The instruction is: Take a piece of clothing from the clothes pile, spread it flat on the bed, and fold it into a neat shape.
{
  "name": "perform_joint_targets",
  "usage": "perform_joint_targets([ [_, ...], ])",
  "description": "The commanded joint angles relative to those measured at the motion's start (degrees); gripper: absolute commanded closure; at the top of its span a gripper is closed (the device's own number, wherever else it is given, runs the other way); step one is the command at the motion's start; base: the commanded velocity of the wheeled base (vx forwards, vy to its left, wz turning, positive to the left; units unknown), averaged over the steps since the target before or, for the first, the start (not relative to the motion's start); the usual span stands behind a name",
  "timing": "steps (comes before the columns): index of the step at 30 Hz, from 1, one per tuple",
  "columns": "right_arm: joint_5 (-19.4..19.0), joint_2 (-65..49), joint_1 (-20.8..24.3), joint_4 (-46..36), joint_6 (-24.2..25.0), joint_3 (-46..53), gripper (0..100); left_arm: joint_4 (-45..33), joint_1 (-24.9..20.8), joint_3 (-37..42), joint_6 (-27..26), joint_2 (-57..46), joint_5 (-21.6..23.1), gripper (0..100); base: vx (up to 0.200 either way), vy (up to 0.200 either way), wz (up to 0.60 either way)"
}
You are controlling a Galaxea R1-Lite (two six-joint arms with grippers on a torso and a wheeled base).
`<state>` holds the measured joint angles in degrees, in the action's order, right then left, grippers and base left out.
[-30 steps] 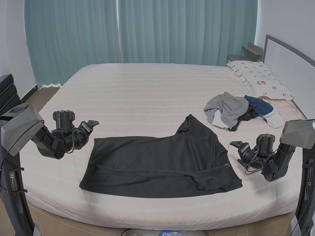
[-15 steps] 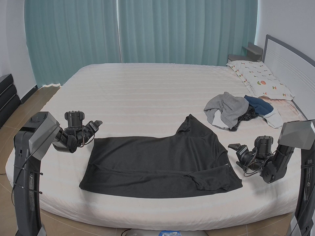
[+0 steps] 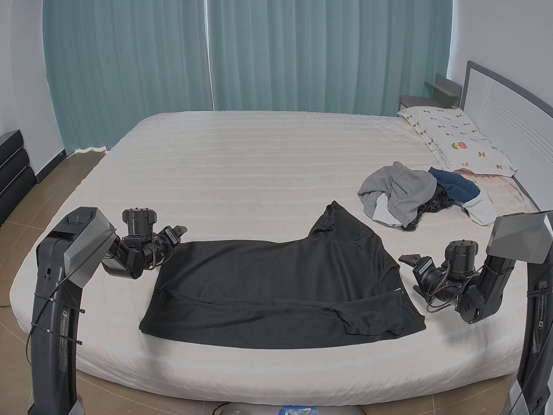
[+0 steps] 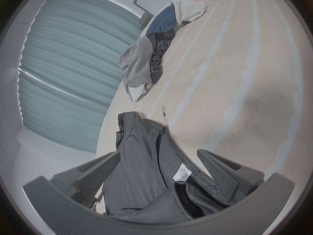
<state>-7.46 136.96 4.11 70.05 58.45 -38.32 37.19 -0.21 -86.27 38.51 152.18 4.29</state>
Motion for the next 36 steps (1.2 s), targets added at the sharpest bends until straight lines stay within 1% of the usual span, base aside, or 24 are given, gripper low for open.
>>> perform_joint_targets([
  [1,0.0,0.1,0.0,0.0,0.0,0.0,0,0.1,-0.4,-0.7,-0.2,1.2,-0.1,0,0.0,0.0,0.0],
  [5,0.0,0.1,0.0,0.0,-0.1,0.0,0,-0.4,-0.4,-3.4,-0.1,2.9,-0.7,0,0.0,0.0,0.0],
  [7,0.0,0.1,0.0,0.0,-0.3,0.0,0,-0.4,-0.3,-3.3,0.0,2.8,-0.7,0,0.0,0.0,0.0],
  [8,0.0,0.1,0.0,0.0,-0.4,0.0,0,-0.5,-0.3,-3.1,0.0,2.7,-0.7,100,0.0,0.0,0.0],
  [13,0.1,0.6,0.0,0.0,-0.6,-0.3,0,-0.1,-0.4,-2.0,0.4,2.3,-1.1,100,0.0,0.0,0.0],
  [14,0.3,1.1,0.1,0.0,-1.8,-1.0,0,0.3,-0.4,-0.7,1.0,1.8,-1.2,100,0.0,0.0,0.0],
  [16,0.5,1.4,0.0,0.0,-2.3,-1.3,0,0.6,-0.4,-0.3,1.6,1.3,-1.4,100,0.0,0.0,0.0],
  [17,1.0,1.7,0.3,-0.9,-2.8,-2.9,0,1.6,-0.1,0.9,3.5,-0.3,-2.8,100,0.0,0.0,0.0],
  [18,1.0,1.7,0.4,-0.9,-2.9,-3.1,0,1.7,-0.1,1.1,3.8,-0.3,-2.9,100,0.0,0.0,0.0],
  [19,1.2,1.6,1.4,-2.2,-3.0,-4.8,0,2.9,0.1,2.5,6.1,-1.5,-4.0,100,0.0,0.0,0.0],
  [20,1.3,1.3,1.8,-3.5,-3.3,-5.8,0,3.4,0.2,3.1,6.9,-2.1,-4.1,100,0.0,0.0,0.0],
  [21,1.6,0.9,2.0,-6.0,-4.3,-7.7,0,4.0,0.5,4.0,7.4,-2.7,-4.1,100,0.0,0.0,0.0],
  [23,2.7,-0.1,2.6,-12.2,-7.8,-12.7,0,4.6,0.7,5.9,7.7,-3.7,-4.1,100,0.0,0.0,0.0],
  [24,2.9,-0.1,2.7,-12.7,-8.2,-13.1,0,4.7,0.7,6.0,7.8,-3.8,-4.1,100,0.0,0.0,0.0],
  [26,6.2,0.2,3.2,-21.7,-13.2,-22.2,0,5.3,0.6,8.9,7.9,-5.5,-3.9,100,0.0,0.0,0.0],
  [27,6.8,0.9,3.8,-24.0,-14.3,-25.2,0,5.4,0.6,9.8,7.9,-5.9,-3.9,100,0.0,0.0,0.0],
  [30,7.3,4.8,4.8,-27.7,-16.6,-33.7,0,5.8,0.6,11.3,8.0,-6.4,-3.7,100,0.0,0.0,0.0],
  [32,7.0,6.9,5.3,-29.9,-19.2,-38.0,0,6.0,0.6,11.7,8.0,-6.4,-3.6,100,0.0,0.0,0.0],
  [34,6.9,9.9,5.5,-32.9,-23.1,-42.5,0,6.2,0.6,12.3,8.0,-6.4,-3.5,100,0.0,0.0,0.0],
  [36,6.9,11.7,5.6,-34.5,-24.8,-45.3,0,6.2,0.6,12.4,8.0,-6.4,-3.5,100,0.0,0.0,0.0],
])
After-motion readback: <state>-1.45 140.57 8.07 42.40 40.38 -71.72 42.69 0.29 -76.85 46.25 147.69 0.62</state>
